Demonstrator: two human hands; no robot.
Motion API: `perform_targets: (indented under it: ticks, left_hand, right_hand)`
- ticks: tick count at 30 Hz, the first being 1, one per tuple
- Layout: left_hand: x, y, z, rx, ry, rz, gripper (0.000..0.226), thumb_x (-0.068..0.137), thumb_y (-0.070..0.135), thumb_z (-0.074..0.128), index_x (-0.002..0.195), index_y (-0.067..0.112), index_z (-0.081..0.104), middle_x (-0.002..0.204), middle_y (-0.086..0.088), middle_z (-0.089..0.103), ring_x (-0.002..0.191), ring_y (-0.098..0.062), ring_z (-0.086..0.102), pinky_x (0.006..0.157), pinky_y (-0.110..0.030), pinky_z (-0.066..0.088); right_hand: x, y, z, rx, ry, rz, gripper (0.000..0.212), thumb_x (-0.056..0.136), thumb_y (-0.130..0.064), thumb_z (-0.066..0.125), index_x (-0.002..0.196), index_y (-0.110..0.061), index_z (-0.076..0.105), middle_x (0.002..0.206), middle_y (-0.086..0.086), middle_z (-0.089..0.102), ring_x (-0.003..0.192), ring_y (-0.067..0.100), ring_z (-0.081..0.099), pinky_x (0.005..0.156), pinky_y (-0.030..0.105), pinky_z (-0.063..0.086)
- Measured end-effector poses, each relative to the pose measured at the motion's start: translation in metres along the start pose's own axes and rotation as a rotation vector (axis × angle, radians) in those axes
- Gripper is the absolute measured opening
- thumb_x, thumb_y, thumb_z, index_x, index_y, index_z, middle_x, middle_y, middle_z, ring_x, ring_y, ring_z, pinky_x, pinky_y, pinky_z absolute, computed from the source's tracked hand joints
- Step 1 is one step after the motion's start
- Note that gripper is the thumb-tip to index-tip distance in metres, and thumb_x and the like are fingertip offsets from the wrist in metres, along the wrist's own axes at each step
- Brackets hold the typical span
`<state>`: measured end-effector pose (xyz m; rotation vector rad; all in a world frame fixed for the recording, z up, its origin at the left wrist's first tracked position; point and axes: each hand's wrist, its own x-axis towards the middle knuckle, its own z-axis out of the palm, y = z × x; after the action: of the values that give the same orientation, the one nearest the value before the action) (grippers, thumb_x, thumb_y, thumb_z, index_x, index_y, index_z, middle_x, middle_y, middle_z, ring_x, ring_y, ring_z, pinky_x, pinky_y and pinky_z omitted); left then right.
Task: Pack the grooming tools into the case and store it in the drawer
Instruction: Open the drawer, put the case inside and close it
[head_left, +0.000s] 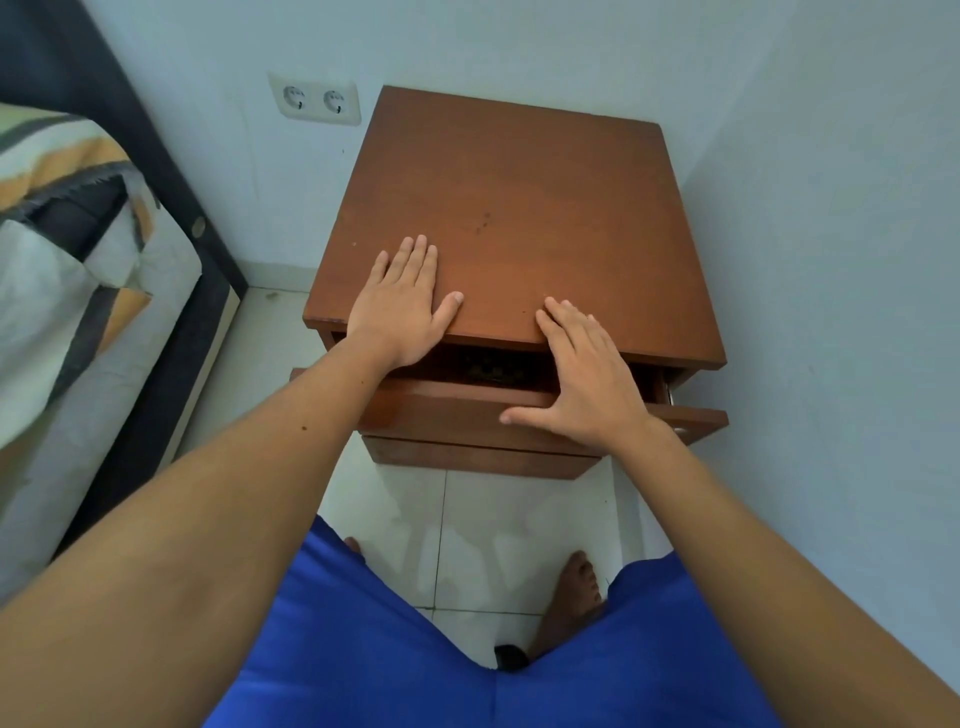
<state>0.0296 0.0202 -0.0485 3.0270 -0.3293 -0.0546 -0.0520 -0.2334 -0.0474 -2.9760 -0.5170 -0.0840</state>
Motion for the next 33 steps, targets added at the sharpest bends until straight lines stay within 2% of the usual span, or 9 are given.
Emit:
perform_targets:
  ticks: [4, 8, 15, 19, 22, 24, 26, 29, 33]
  left_hand:
    - [0.0, -0.001, 0.001, 0.004, -0.008, -0.002, 0.081, 0.108, 0.064, 0.007, 0.17, 0.013, 0.003, 0.179, -0.006, -0.001, 0.165, -0.021, -0.005, 0.134, -0.043, -0.001]
    - [0.0, -0.001, 0.001, 0.007, -0.006, -0.003, 0.08, 0.108, 0.063, 0.007, 0.17, 0.013, 0.003, 0.179, -0.007, -0.001, 0.165, -0.021, -0.005, 0.134, -0.043, -0.001]
    - [0.001, 0.0, 0.002, 0.011, 0.007, 0.004, 0.08, 0.108, 0.063, 0.007, 0.17, 0.013, 0.004, 0.179, -0.007, 0.0, 0.165, -0.021, -0.004, 0.134, -0.042, -0.001]
    - [0.002, -0.001, 0.002, 0.02, 0.01, -0.004, 0.081, 0.108, 0.064, 0.006, 0.171, 0.013, 0.004, 0.179, -0.006, 0.001, 0.165, -0.021, -0.004, 0.134, -0.042, -0.001]
    - [0.002, 0.0, 0.001, 0.023, 0.007, -0.002, 0.081, 0.108, 0.064, 0.006, 0.171, 0.013, 0.003, 0.179, -0.006, 0.0, 0.165, -0.021, -0.004, 0.134, -0.042, -0.002]
    - [0.001, 0.0, 0.001, 0.018, 0.003, 0.001, 0.08, 0.108, 0.064, 0.006, 0.171, 0.013, 0.003, 0.179, -0.006, -0.001, 0.165, -0.021, -0.005, 0.134, -0.042, -0.002]
    - [0.001, 0.0, 0.001, 0.014, 0.005, 0.001, 0.08, 0.108, 0.064, 0.006, 0.17, 0.013, 0.002, 0.179, -0.006, -0.001, 0.165, -0.021, -0.005, 0.134, -0.042, -0.001]
    - [0.001, -0.001, 0.003, 0.01, 0.007, -0.002, 0.08, 0.108, 0.064, 0.005, 0.17, 0.014, 0.001, 0.179, -0.006, -0.002, 0.165, -0.02, -0.006, 0.134, -0.042, -0.001]
    - [0.001, -0.002, 0.003, 0.005, 0.004, 0.006, 0.08, 0.108, 0.063, 0.006, 0.17, 0.014, 0.002, 0.179, -0.005, -0.002, 0.165, -0.02, -0.006, 0.134, -0.042, -0.002]
  right_hand:
    - [0.011, 0.007, 0.008, -0.025, 0.158, 0.003, 0.102, 0.073, -0.086, 0.065, 0.144, -0.013, 0.054, 0.158, 0.004, 0.046, 0.146, 0.024, 0.042, 0.115, 0.043, 0.042]
    - [0.024, 0.005, 0.017, -0.081, 0.271, 0.019, 0.071, 0.075, -0.068, 0.078, 0.119, -0.014, 0.063, 0.139, 0.006, 0.06, 0.121, 0.03, 0.057, 0.092, 0.042, 0.047]
    - [0.031, 0.008, 0.01, -0.127, 0.255, 0.024, 0.068, 0.075, -0.073, 0.075, 0.11, -0.016, 0.062, 0.117, 0.002, 0.059, 0.103, 0.026, 0.054, 0.085, 0.038, 0.047]
    - [0.043, 0.012, 0.0, 0.202, 0.258, 0.122, 0.052, 0.091, -0.073, 0.057, 0.101, -0.023, 0.067, 0.11, -0.004, 0.056, 0.103, 0.019, 0.05, 0.091, 0.038, 0.046]
    - [0.064, 0.019, -0.011, 0.368, 0.19, 0.231, 0.038, 0.102, -0.052, 0.052, 0.118, -0.02, 0.068, 0.123, 0.003, 0.056, 0.12, 0.025, 0.049, 0.107, 0.046, 0.045]
    - [0.078, 0.026, -0.014, 0.278, 0.101, 0.284, 0.051, 0.105, -0.049, 0.048, 0.143, -0.016, 0.056, 0.147, 0.012, 0.048, 0.141, 0.032, 0.04, 0.12, 0.048, 0.035]
    - [0.082, 0.03, -0.014, 0.153, 0.008, 0.314, 0.069, 0.107, -0.056, 0.037, 0.162, -0.015, 0.033, 0.17, 0.013, 0.026, 0.159, 0.032, 0.019, 0.129, 0.047, 0.02]
    - [0.077, 0.033, -0.003, 0.051, -0.072, 0.317, 0.081, 0.106, -0.064, 0.015, 0.167, -0.013, 0.009, 0.176, 0.009, 0.001, 0.163, 0.025, -0.001, 0.132, 0.041, 0.004]
    - [0.076, 0.032, 0.002, 0.031, -0.094, 0.318, 0.08, 0.106, -0.063, 0.009, 0.167, -0.011, 0.004, 0.176, 0.01, -0.004, 0.163, 0.024, -0.007, 0.132, 0.041, 0.0]
